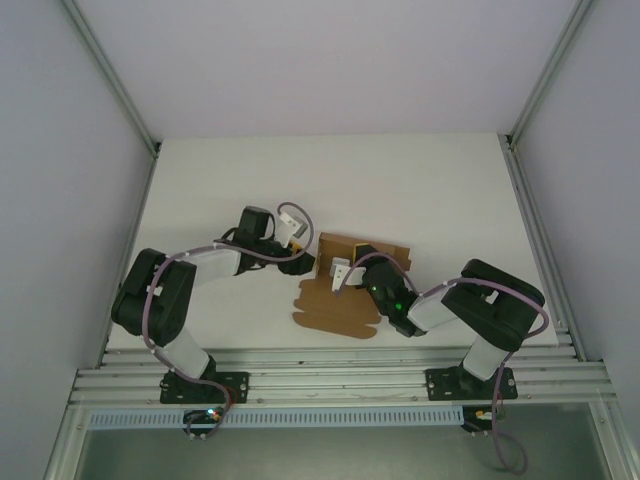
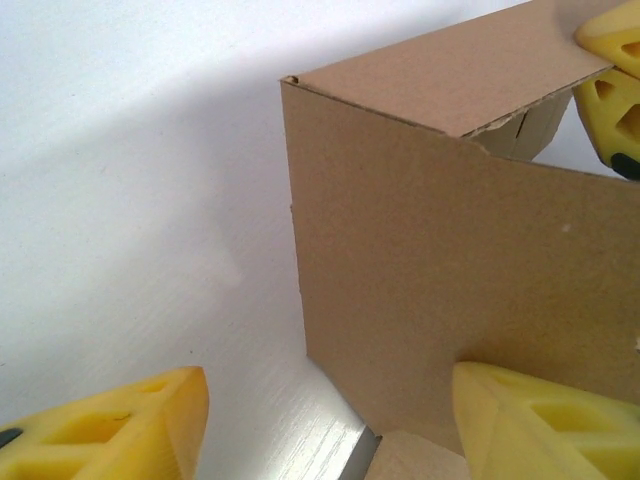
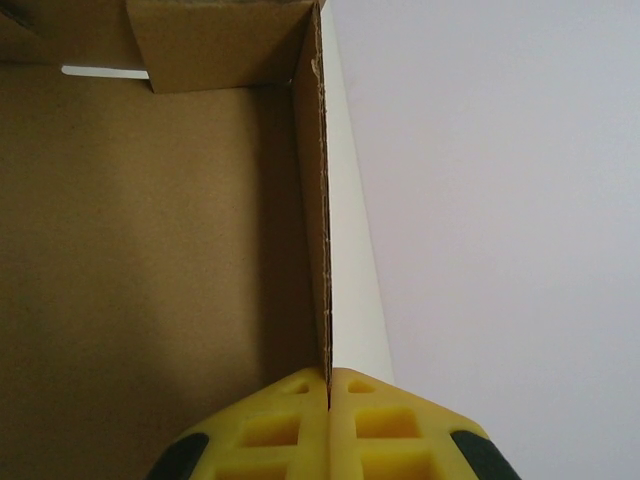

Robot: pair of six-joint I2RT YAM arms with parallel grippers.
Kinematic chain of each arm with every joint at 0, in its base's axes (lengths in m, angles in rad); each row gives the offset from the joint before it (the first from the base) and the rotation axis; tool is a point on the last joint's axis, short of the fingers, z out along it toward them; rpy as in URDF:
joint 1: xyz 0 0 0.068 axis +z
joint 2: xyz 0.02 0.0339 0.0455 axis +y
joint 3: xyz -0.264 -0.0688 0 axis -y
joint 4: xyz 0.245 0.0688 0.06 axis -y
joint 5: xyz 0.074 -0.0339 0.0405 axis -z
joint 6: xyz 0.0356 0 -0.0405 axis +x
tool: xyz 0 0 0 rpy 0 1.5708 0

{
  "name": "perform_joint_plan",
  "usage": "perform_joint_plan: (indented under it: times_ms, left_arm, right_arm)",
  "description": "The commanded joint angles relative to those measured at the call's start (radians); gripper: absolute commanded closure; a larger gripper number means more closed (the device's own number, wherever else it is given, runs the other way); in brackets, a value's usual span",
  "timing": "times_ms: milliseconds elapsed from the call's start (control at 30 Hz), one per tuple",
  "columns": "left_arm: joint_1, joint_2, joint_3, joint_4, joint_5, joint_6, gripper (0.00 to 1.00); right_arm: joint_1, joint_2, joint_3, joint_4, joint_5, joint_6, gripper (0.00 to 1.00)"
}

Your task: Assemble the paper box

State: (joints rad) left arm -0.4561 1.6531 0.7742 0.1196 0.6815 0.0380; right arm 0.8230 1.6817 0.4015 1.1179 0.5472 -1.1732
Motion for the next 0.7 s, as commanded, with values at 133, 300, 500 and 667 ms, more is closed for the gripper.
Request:
perform_joint_plan:
  times_ms: [133, 300, 500, 667]
  left_arm:
    - [0.067, -0.038, -0.003, 0.133, 0.128, -0.081, 0.32]
    - [0.076, 0.001, 0.03, 0.154, 0.184, -0.09, 0.31]
    - [0.081, 0.033, 0.049, 0.164, 0.195, -0.078, 0.33]
    - [0.1, 0.065, 0.078, 0.146, 0.142, -0.077, 0.36]
  right_arm:
    - [0.021, -0.009, -0.003, -0.008, -0.032, 0.025, 1.0]
    - [0.013, -0.026, 0.012, 0.029, -0.027, -0.002, 1.0]
    - [-0.029, -0.018, 0.052, 0.117, -0.066, -0.1, 1.0]
    - [-0.058, 0.008, 0.1, 0.134, -0.137, -0.187, 1.0]
